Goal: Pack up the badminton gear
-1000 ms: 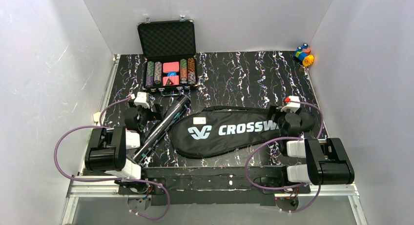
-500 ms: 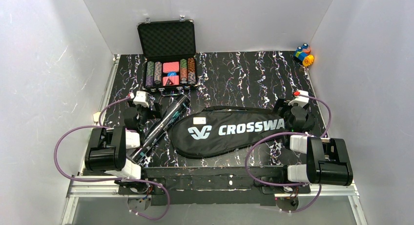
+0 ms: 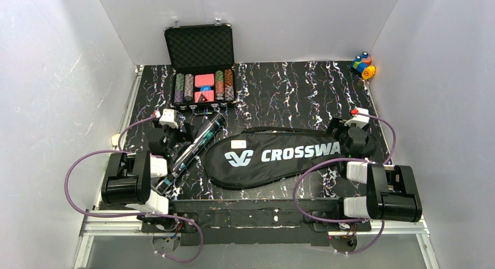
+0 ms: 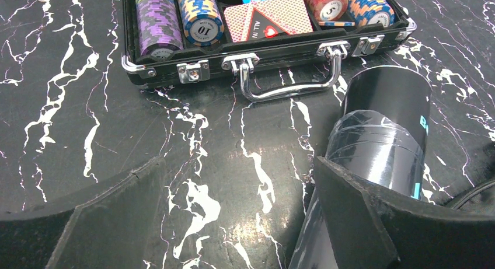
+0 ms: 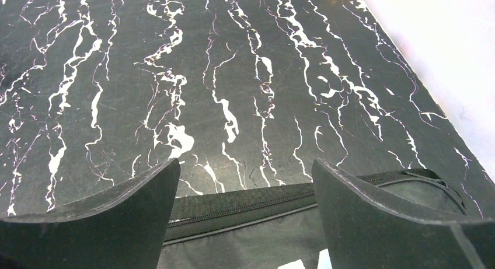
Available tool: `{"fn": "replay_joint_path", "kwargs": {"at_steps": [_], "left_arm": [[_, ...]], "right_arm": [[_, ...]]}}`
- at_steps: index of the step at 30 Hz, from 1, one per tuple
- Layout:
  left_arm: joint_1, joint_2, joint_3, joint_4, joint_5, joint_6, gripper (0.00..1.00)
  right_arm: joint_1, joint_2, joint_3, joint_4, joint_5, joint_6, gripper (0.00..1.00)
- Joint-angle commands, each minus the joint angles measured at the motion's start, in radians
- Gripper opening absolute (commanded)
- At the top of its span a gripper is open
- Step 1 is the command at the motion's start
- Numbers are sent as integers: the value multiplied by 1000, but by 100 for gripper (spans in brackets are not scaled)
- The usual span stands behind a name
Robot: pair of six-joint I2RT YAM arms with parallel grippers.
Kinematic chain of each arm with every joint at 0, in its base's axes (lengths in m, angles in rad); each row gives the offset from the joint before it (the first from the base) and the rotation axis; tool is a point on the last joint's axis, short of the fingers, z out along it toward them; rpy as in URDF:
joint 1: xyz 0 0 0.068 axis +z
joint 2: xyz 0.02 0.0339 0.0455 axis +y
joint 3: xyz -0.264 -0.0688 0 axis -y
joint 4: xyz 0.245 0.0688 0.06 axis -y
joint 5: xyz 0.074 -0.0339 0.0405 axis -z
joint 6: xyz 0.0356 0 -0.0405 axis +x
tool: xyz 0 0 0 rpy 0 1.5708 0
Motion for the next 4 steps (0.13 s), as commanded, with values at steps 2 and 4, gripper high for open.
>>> {"fn": "replay_joint_path", "kwargs": {"at_steps": [2, 4], "left_arm": [[1, -7, 20, 7, -18, 12, 98], [2, -10, 16, 13, -15, 10, 98]], "right_arm": [[-4, -16, -1, 26, -2, 6, 91], [-4, -17, -2, 26, -1, 6, 91]]}}
